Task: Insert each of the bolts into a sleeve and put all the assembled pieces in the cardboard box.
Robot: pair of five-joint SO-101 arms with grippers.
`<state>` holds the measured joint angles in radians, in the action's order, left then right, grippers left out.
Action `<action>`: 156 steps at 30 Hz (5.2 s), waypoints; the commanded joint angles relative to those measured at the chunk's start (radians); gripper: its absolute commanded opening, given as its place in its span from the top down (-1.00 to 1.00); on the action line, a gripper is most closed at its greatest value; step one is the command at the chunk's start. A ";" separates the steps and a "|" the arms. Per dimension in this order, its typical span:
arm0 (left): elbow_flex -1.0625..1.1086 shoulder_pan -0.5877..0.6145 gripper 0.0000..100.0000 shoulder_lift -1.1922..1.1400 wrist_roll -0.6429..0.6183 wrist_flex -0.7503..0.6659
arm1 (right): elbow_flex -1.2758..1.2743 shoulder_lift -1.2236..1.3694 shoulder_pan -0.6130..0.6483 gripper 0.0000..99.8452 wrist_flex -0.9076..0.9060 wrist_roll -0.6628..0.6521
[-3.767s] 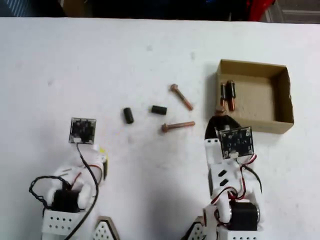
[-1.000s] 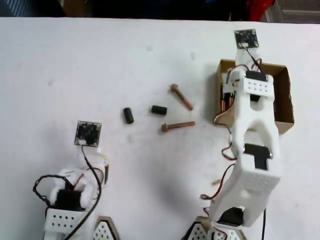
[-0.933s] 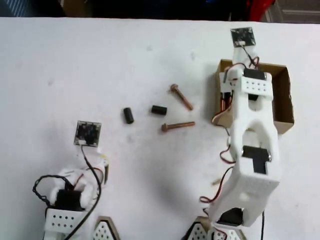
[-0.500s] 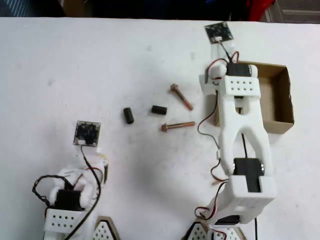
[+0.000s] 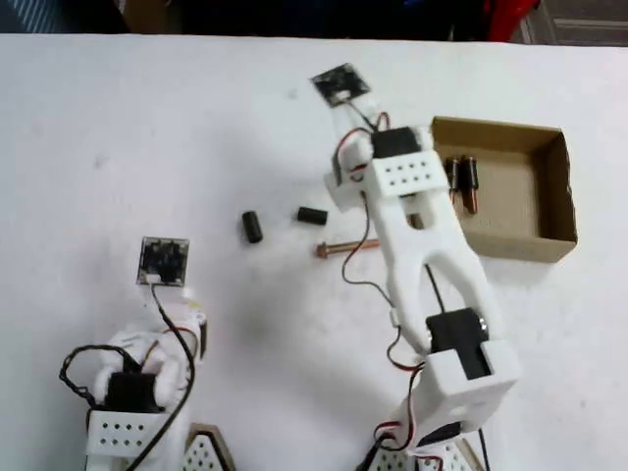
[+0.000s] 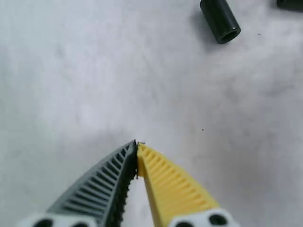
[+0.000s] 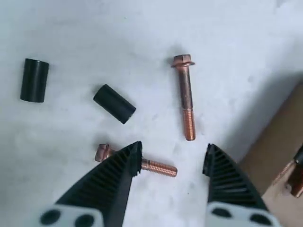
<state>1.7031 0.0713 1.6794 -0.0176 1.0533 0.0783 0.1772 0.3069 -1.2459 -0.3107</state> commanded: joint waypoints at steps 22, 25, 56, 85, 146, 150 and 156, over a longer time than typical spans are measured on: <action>-0.003 0.010 0.95 0.013 0.014 -0.026 | 0.046 0.200 0.137 0.61 0.189 -0.681; -0.003 0.010 0.95 0.013 0.014 -0.026 | 0.046 0.232 0.137 0.61 0.196 -0.695; -0.003 0.010 0.95 0.013 0.014 -0.026 | 0.048 0.390 0.119 0.97 0.323 -0.687; -0.003 0.007 0.95 0.013 0.014 -0.026 | 0.040 -0.486 0.114 0.97 -0.288 -0.466; -0.003 0.004 0.96 0.013 0.126 -0.055 | -1.263 -1.802 -0.170 0.97 0.206 -0.140; -0.003 0.004 0.96 0.013 0.130 -0.055 | -1.333 -1.802 -0.170 0.97 0.262 -0.087; -0.003 0.004 0.96 0.013 0.120 -0.055 | -1.378 -1.802 -0.170 0.97 0.280 0.012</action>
<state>1.7031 0.0713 1.6794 0.1066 1.0196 -1.3088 -1.6164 0.1488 -0.9881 -0.3261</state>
